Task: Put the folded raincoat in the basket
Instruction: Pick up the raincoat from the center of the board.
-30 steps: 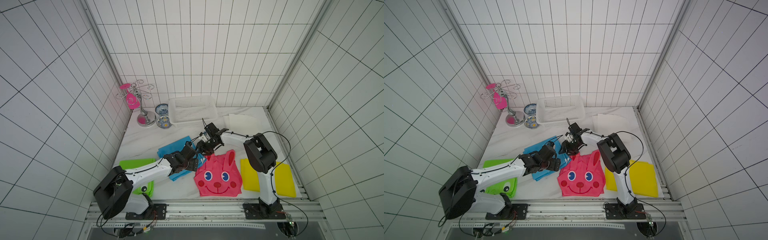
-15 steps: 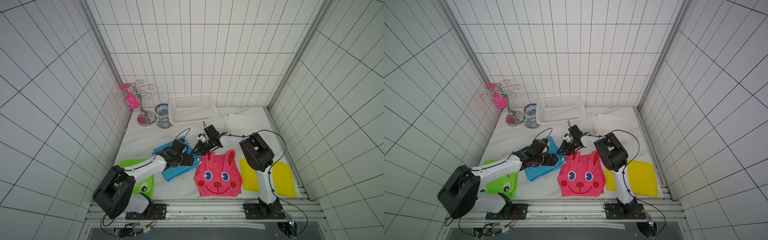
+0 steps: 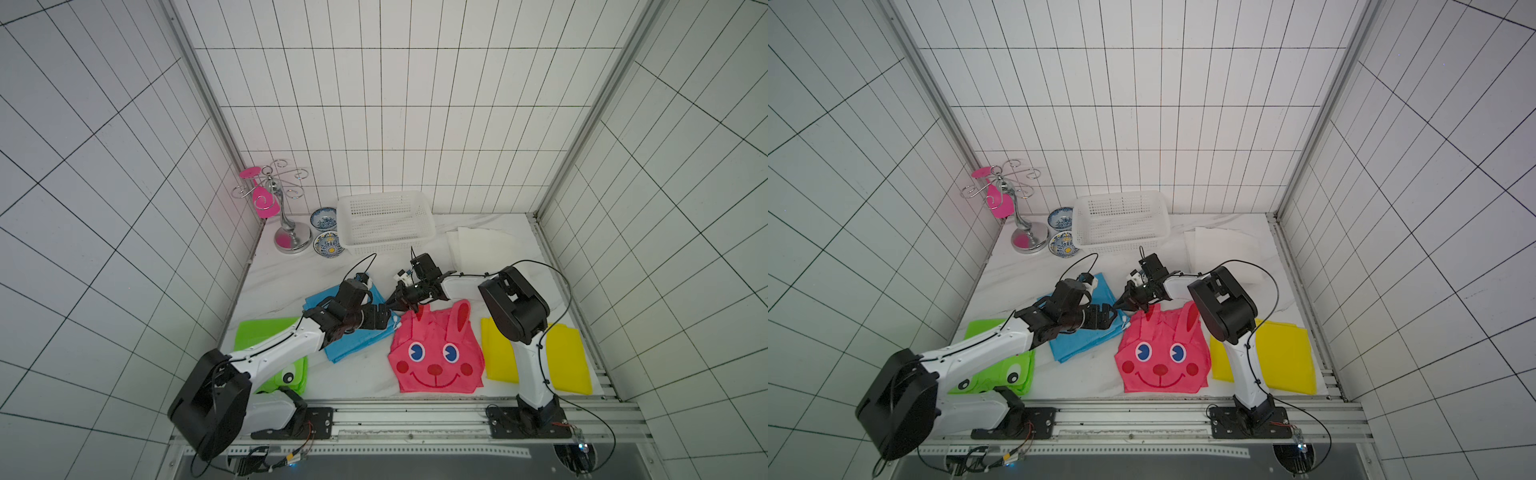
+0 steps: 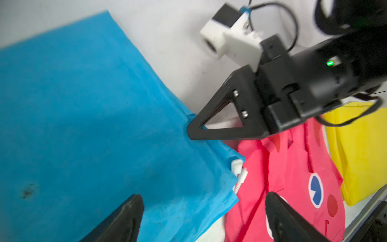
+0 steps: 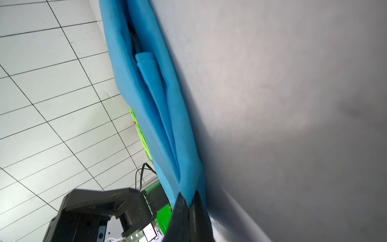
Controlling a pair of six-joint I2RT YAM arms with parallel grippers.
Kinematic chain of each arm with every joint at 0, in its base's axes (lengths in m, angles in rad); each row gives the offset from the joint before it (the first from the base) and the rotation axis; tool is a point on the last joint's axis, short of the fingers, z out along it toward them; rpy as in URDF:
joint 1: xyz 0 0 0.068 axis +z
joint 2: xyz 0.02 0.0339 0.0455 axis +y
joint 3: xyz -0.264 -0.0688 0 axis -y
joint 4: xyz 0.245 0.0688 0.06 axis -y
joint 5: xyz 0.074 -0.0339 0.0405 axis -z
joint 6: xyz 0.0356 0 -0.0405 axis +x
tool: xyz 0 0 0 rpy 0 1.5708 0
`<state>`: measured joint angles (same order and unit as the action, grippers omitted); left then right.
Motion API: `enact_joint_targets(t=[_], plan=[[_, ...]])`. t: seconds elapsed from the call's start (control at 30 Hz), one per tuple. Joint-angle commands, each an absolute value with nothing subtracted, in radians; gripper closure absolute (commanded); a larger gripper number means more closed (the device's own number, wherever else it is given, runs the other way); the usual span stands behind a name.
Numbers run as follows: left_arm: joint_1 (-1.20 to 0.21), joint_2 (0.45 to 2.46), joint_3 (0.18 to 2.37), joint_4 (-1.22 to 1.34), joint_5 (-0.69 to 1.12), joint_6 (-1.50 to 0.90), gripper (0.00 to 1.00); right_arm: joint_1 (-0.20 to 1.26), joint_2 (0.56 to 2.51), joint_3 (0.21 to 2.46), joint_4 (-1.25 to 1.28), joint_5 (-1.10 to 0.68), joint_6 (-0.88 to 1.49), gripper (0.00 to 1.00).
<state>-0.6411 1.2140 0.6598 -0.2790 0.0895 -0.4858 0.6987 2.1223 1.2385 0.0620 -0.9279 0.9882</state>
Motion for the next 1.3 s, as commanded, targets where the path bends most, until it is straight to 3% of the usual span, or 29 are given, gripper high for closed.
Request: enact_joint_targets(t=[0.0,0.13,0.3,0.8,1.27], plan=[[-0.724,1.127,0.643,-0.198,-0.038,-0.418,0.06,0.681,2.040,1.210,0.142,-0.920,1.072,1.00],[-0.817,1.084,0.622,-0.178,-0.203,-0.298,0.06,0.672,1.989,1.189,0.156,-0.902,1.155,1.00],[-0.819,1.088,0.636,-0.229,-0.326,-0.279,0.03,0.651,1.902,1.156,0.169,-0.879,1.249,1.00],[-0.838,1.208,0.629,-0.128,-0.155,-0.028,0.03,0.604,1.750,1.082,0.144,-0.790,1.515,1.00],[-0.876,1.328,0.610,0.083,-0.483,0.039,0.04,0.608,1.624,1.017,0.104,-0.713,1.598,1.00]])
